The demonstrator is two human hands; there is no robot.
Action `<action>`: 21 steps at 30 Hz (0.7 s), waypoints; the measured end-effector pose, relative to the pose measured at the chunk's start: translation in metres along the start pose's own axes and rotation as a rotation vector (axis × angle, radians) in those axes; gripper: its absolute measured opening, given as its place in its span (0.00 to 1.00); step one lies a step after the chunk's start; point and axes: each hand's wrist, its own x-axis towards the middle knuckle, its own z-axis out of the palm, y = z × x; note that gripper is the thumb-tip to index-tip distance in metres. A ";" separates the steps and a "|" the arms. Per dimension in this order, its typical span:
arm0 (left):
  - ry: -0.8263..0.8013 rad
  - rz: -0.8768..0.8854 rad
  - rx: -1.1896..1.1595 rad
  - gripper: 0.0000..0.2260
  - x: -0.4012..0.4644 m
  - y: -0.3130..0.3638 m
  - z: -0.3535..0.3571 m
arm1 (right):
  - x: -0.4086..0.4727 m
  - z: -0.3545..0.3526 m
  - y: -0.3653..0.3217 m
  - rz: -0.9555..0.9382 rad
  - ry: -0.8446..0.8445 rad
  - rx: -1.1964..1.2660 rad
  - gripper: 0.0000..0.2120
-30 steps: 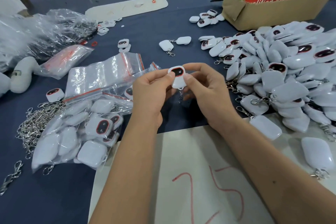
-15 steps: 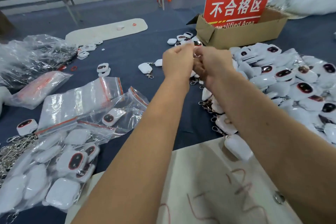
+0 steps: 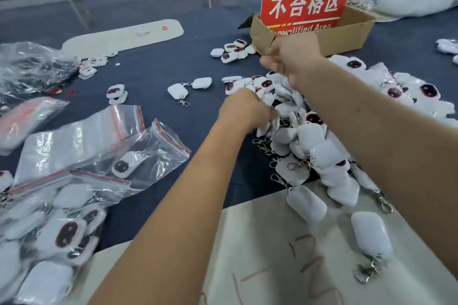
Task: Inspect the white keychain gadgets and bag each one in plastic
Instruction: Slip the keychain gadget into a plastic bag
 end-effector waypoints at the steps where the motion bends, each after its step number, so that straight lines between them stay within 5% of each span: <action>1: -0.011 0.018 0.035 0.12 -0.009 -0.003 0.003 | -0.006 0.002 0.005 0.005 0.014 -0.048 0.17; 4: -0.039 -0.003 -0.097 0.16 -0.031 -0.012 -0.003 | -0.036 0.010 0.019 -0.047 0.020 -0.113 0.07; 9: -0.015 -0.008 -0.469 0.10 -0.069 -0.050 -0.032 | -0.095 0.020 0.034 -0.299 -0.015 -0.252 0.09; 15: 0.273 0.050 -0.404 0.18 -0.112 -0.104 -0.062 | -0.153 0.027 0.086 -0.684 -0.451 -0.740 0.09; 18: 0.438 0.008 -0.563 0.20 -0.121 -0.122 -0.059 | -0.161 0.023 0.105 -0.620 -0.431 -0.590 0.07; 21: 0.436 0.001 -0.784 0.15 -0.123 -0.133 -0.051 | -0.164 0.021 0.117 -0.380 -0.453 -0.354 0.13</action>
